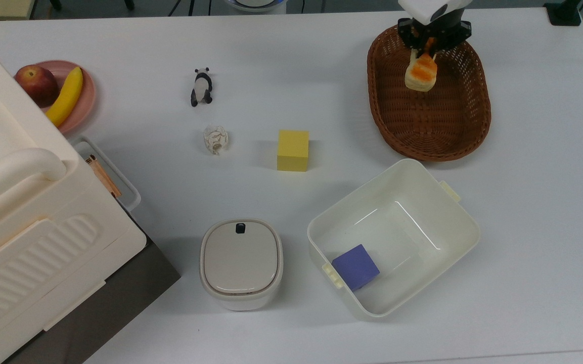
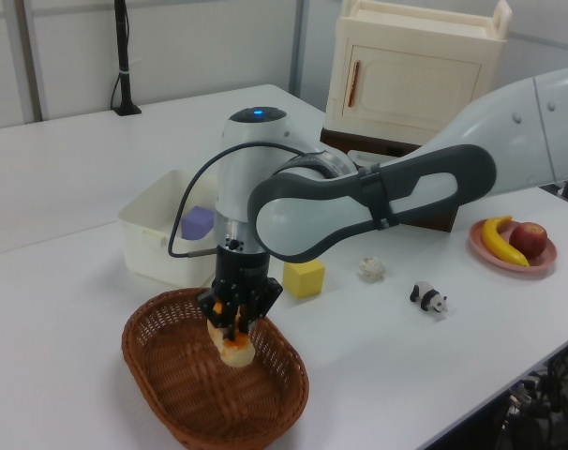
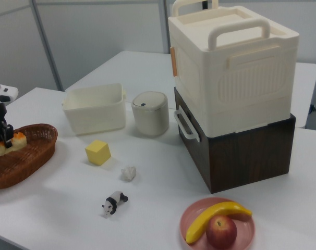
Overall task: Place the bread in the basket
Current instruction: 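Lower the bread roll into the basket and open the gripper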
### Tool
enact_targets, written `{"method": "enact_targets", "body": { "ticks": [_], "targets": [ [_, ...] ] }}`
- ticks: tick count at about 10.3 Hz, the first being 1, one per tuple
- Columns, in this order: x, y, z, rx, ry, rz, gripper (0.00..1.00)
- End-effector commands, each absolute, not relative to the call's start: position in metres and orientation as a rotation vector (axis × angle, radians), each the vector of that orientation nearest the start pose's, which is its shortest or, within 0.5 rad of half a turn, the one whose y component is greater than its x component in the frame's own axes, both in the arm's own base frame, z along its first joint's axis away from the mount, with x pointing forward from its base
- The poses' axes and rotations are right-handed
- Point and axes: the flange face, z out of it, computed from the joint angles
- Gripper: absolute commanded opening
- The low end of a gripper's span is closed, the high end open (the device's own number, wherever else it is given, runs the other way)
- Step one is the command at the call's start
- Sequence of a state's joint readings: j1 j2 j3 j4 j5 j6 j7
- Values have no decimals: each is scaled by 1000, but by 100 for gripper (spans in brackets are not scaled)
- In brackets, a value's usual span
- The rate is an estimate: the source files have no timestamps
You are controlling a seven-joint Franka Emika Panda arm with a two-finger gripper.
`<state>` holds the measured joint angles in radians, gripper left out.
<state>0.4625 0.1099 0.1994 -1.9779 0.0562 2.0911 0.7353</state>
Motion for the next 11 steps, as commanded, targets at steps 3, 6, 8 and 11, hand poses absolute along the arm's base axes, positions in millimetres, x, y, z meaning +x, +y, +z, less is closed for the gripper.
{"method": "enact_targets", "body": {
  "ticks": [3, 6, 8, 11],
  "targets": [
    [465, 365, 428, -3089, 138, 2, 100],
    [475, 340, 459, -3072, 201, -48, 100],
    [483, 296, 490, -3090, 285, -46, 100],
    [494, 199, 540, -3235, -50, 10, 100]
  ]
}}
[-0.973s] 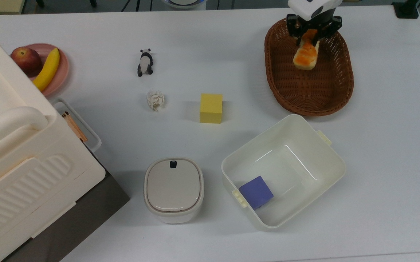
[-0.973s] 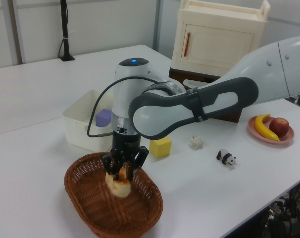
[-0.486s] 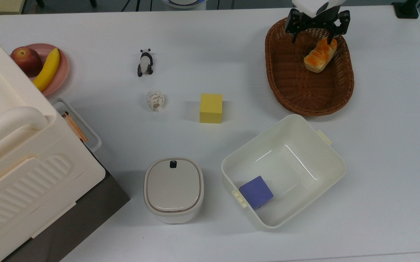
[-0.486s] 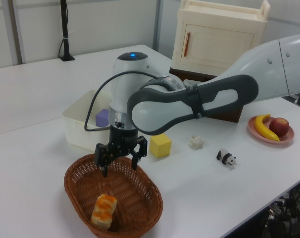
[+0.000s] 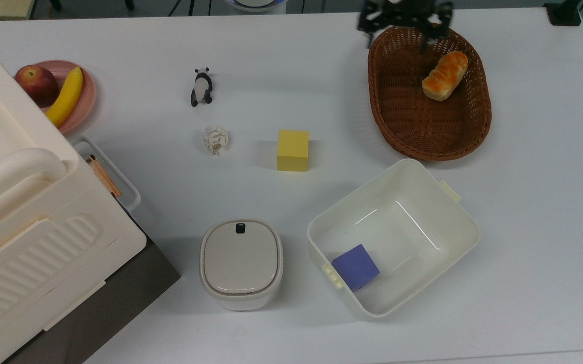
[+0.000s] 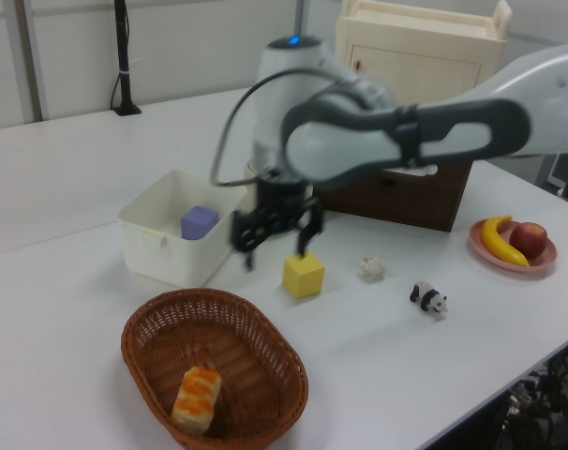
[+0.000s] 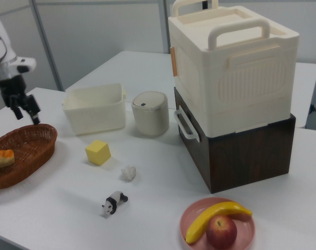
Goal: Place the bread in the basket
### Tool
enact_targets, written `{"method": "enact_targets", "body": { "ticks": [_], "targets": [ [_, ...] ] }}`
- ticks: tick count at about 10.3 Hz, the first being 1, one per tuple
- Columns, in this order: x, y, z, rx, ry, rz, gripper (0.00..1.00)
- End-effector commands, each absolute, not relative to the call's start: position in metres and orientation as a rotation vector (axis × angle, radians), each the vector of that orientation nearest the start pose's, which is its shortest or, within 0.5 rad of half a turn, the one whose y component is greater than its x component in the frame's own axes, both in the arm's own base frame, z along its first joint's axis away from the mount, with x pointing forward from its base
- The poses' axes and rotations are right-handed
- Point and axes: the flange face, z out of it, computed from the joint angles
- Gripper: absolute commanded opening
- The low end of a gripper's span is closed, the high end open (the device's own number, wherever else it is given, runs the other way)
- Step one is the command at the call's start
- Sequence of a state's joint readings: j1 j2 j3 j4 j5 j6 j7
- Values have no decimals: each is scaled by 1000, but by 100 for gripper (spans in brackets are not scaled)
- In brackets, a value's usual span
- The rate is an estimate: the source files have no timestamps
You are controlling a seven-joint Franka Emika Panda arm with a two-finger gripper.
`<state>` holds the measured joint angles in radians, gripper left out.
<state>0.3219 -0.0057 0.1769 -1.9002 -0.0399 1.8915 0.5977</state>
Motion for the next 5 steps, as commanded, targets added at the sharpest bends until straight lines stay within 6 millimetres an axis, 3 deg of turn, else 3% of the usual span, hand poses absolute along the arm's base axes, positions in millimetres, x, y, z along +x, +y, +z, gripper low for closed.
{"method": "enact_targets", "body": {
  "ticks": [1, 4, 5],
  "targets": [
    [507, 163, 559, -3232, -48, 11, 100],
    [527, 63, 615, -3211, -78, 44, 100],
    [532, 25, 641, -3197, 2, -7, 100]
  ]
}}
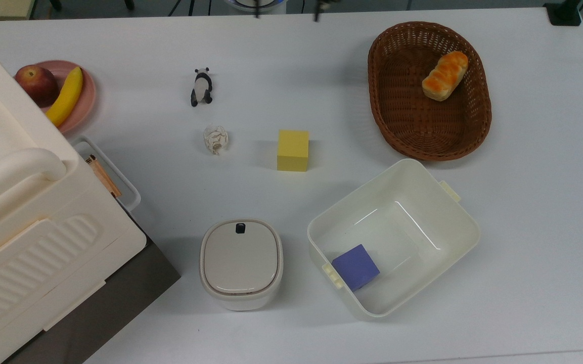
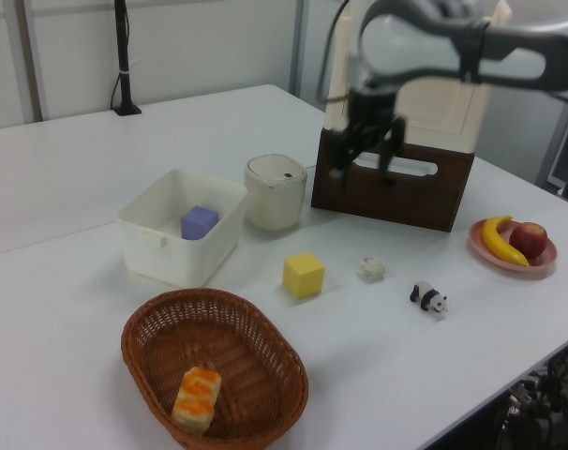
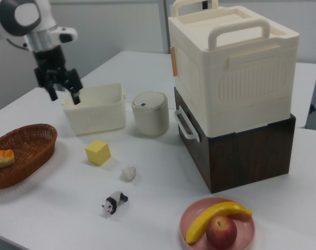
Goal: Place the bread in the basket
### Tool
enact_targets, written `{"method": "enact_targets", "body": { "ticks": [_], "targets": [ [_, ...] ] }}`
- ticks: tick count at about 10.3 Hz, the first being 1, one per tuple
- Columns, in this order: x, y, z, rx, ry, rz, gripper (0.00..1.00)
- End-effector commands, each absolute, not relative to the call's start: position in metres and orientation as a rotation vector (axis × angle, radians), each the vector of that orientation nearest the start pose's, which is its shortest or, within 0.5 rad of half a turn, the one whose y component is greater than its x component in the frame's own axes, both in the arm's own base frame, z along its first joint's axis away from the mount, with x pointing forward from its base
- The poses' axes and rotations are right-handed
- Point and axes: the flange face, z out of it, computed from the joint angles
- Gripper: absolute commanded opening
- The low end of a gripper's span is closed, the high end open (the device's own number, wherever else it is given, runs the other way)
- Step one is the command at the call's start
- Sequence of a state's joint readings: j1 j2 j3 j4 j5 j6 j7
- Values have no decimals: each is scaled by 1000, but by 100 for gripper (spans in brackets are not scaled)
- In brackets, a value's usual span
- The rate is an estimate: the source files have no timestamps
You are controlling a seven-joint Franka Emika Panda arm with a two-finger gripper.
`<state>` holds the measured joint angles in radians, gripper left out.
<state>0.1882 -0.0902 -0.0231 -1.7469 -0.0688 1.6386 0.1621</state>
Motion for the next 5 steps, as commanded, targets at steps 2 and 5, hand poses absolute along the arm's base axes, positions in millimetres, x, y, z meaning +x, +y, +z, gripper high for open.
{"method": "enact_targets", "body": {
  "ticks": [2, 5],
  "targets": [
    [529, 1, 676, -3171, 80, -84, 100],
    [512, 15, 680, -3157, 55, 66, 100]
  ]
}}
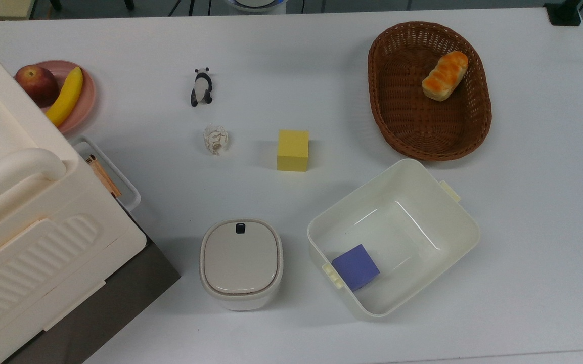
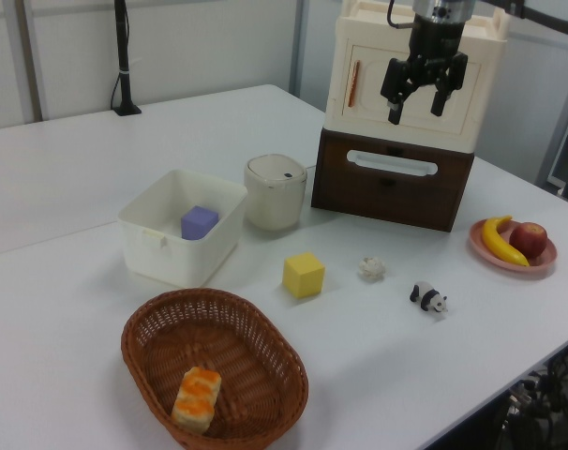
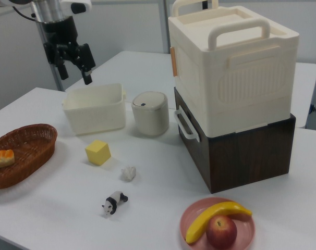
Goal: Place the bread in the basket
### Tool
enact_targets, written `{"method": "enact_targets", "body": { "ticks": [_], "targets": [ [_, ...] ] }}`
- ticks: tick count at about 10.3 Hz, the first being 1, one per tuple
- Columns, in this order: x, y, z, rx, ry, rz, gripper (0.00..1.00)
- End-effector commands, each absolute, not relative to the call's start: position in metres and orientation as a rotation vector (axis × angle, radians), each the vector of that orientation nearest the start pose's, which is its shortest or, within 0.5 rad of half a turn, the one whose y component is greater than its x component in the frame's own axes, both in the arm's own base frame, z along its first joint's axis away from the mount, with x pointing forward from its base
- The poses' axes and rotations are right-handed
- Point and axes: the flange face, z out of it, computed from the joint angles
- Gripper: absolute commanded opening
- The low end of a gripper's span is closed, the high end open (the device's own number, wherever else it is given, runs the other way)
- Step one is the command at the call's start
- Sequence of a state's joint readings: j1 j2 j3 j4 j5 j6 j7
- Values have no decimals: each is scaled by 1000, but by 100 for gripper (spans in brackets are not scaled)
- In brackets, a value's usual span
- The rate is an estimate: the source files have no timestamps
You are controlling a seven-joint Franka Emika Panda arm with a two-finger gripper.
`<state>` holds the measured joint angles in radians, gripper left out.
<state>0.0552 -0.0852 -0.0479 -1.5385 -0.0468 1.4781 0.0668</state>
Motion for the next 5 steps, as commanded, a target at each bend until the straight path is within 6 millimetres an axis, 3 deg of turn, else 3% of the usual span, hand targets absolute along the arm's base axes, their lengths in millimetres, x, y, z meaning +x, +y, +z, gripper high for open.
{"method": "enact_targets", "body": {
  "ticks": [1, 5],
  "targets": [
    [510, 16, 681, -3142, 53, 65, 100],
    [521, 8, 689, -3119, 83, -72, 100]
  ]
}}
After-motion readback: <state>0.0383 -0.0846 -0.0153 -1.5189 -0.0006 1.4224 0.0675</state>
